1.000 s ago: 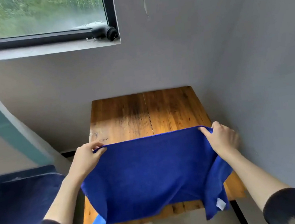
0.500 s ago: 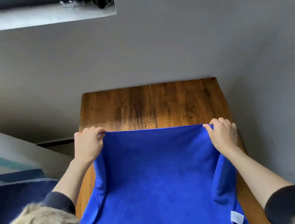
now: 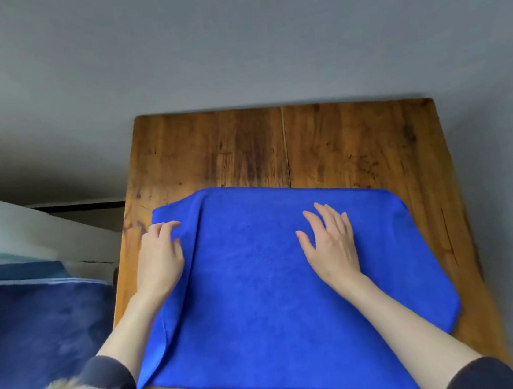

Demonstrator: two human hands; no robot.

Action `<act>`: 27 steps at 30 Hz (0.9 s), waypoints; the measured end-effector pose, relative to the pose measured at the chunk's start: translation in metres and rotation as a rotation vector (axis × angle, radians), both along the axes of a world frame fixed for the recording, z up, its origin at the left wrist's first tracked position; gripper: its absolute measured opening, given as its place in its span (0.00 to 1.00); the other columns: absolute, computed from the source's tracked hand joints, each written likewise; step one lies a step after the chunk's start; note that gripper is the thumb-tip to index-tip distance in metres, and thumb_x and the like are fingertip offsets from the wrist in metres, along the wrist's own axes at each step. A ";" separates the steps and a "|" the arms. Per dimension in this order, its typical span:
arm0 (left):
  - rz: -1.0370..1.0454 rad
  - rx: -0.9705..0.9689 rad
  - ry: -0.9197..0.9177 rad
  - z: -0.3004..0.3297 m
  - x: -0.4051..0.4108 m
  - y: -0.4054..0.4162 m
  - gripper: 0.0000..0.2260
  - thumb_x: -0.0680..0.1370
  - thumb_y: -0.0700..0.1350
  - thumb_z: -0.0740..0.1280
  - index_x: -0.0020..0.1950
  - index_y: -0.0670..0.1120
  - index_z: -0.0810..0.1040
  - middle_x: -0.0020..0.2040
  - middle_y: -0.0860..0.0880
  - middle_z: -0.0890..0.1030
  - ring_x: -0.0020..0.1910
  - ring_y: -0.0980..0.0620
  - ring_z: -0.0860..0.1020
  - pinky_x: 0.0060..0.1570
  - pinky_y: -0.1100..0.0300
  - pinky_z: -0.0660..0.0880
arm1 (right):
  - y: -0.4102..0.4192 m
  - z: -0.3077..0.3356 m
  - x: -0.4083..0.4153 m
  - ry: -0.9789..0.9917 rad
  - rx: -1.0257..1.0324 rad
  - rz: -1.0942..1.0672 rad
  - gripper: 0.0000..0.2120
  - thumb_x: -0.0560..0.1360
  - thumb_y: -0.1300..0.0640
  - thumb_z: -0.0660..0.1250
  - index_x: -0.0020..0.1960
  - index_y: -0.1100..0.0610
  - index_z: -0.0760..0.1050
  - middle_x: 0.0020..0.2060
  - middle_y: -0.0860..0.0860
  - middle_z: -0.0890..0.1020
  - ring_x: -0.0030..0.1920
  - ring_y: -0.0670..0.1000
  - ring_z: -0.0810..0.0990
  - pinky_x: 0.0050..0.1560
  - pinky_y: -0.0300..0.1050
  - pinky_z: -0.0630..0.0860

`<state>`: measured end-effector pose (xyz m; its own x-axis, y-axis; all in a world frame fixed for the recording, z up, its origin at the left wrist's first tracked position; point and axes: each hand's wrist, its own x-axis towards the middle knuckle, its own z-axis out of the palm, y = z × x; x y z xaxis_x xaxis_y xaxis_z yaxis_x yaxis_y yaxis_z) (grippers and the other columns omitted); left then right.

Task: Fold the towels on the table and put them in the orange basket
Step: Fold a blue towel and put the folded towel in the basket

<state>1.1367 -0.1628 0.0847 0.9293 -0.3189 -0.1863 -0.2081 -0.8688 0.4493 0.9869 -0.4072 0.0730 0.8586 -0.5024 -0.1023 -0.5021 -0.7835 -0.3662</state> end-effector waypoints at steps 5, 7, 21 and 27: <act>-0.042 -0.084 -0.019 -0.012 -0.007 0.029 0.18 0.78 0.34 0.59 0.68 0.39 0.68 0.65 0.41 0.71 0.65 0.44 0.69 0.64 0.54 0.66 | 0.089 -0.018 0.014 0.031 0.004 0.101 0.27 0.74 0.43 0.52 0.66 0.56 0.71 0.70 0.57 0.69 0.71 0.56 0.61 0.70 0.59 0.51; -0.135 -0.040 -0.005 -0.020 -0.009 0.036 0.19 0.79 0.39 0.58 0.70 0.41 0.65 0.69 0.43 0.70 0.68 0.45 0.68 0.67 0.51 0.64 | 0.113 -0.029 0.017 0.077 -0.037 0.116 0.28 0.73 0.41 0.53 0.68 0.54 0.69 0.71 0.56 0.67 0.71 0.55 0.59 0.69 0.61 0.50; -0.335 0.022 -0.324 -0.026 0.083 0.043 0.18 0.72 0.32 0.61 0.61 0.38 0.73 0.59 0.38 0.75 0.59 0.37 0.73 0.57 0.43 0.69 | 0.129 -0.056 0.010 0.121 -0.211 0.112 0.30 0.76 0.40 0.51 0.73 0.53 0.59 0.74 0.55 0.60 0.74 0.56 0.55 0.71 0.64 0.48; -0.448 0.038 -0.329 -0.037 0.101 0.019 0.24 0.71 0.31 0.59 0.66 0.47 0.71 0.57 0.49 0.78 0.65 0.43 0.68 0.58 0.50 0.57 | 0.130 -0.057 0.011 0.135 -0.251 0.127 0.30 0.76 0.40 0.50 0.74 0.54 0.58 0.74 0.56 0.60 0.74 0.57 0.55 0.71 0.65 0.50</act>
